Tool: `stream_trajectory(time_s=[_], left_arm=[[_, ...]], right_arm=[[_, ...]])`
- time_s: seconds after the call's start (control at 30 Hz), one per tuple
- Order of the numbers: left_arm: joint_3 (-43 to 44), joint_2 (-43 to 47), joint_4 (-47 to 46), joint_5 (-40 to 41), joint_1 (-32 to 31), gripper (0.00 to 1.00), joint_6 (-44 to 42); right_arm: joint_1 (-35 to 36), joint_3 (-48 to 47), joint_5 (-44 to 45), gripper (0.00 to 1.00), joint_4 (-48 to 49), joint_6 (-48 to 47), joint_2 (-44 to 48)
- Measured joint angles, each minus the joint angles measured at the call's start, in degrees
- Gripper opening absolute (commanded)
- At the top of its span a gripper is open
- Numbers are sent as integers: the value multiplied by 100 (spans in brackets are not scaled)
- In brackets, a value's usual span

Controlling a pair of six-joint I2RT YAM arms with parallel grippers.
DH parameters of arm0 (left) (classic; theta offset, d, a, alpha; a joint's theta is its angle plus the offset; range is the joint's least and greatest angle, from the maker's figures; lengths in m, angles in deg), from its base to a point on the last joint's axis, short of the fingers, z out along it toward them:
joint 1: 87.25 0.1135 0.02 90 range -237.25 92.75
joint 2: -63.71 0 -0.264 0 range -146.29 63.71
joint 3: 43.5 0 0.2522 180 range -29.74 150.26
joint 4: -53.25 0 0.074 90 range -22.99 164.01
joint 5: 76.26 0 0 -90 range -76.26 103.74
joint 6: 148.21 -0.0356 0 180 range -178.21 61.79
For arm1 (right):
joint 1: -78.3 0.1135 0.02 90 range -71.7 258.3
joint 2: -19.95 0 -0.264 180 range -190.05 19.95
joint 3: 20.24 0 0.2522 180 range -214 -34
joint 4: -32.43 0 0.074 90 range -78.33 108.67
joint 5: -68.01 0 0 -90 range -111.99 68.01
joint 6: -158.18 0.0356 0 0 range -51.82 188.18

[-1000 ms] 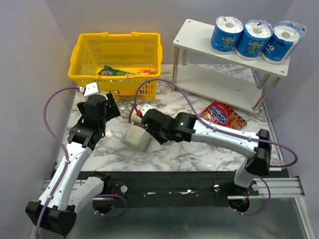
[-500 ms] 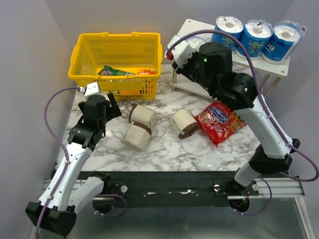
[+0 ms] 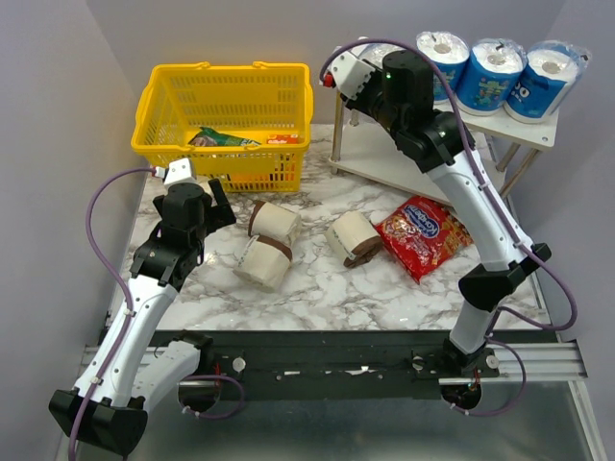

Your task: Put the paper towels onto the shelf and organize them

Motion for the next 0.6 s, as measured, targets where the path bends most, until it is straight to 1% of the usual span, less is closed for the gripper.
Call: stream_trajectory(time_s=[0.13,0.43,0.6], left_arm=[[0,0,-7,-20,0,99,2],[0,0,-7,-31,-2,99,0],[0,0,-7,-31,-4,99,0]], right_arm=[[-149,-2,-173,31,173,42,-4],[-168,-42,-356,34,306,59,-280],[-229,-46,-354,39,341,46,-439]])
